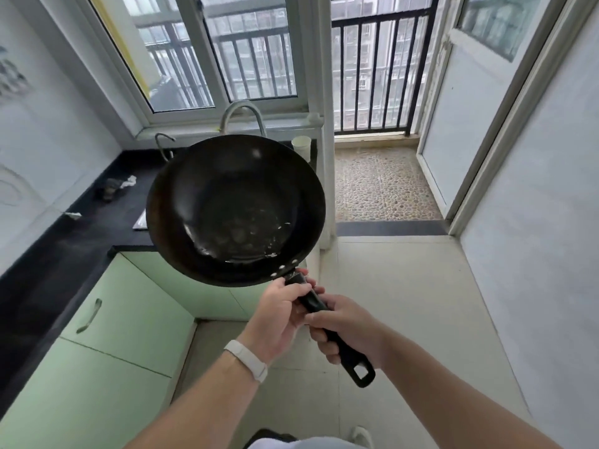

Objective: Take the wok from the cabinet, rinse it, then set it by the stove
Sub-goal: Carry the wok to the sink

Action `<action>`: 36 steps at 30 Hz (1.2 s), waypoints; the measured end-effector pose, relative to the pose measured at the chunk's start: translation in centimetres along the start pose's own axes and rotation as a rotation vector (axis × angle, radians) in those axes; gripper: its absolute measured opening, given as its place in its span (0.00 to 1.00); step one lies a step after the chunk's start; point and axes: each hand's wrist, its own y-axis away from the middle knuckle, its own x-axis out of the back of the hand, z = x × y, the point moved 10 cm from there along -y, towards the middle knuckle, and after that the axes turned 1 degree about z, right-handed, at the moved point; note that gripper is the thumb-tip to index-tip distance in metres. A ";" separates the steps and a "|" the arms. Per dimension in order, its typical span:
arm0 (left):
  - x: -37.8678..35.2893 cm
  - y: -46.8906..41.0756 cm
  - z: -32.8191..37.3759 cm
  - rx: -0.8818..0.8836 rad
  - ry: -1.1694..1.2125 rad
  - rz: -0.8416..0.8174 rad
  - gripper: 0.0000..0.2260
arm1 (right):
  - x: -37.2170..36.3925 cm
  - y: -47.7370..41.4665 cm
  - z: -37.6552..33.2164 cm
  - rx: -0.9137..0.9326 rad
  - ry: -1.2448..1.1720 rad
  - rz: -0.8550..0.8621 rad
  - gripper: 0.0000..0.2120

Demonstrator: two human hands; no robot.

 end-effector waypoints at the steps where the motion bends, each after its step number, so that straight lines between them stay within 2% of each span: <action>1: 0.0 -0.4 0.2 0.000 0.007 0.002 0.10 | 0.3 -0.5 -0.3 0.002 0.003 -0.005 0.03; 5: 0.6 -3.1 1.7 -0.014 0.024 0.018 0.10 | 1.2 -3.4 -1.5 -0.022 0.009 -0.045 0.03; 10: 2.6 -7.1 3.9 -0.015 0.066 0.032 0.10 | 1.9 -8.1 -3.3 -0.049 0.025 -0.063 0.08; 24: 11.3 -23.4 12.9 0.115 0.177 -0.048 0.11 | 2.7 -27.5 -8.3 -0.183 0.120 0.091 0.03; 31: 13.8 -25.1 12.6 0.164 0.174 -0.068 0.13 | 2.2 -30.1 -7.7 -0.250 0.170 0.085 0.03; 36: 14.7 -25.3 13.1 0.156 0.231 -0.024 0.13 | 2.4 -31.5 -8.1 -0.277 0.192 0.008 0.03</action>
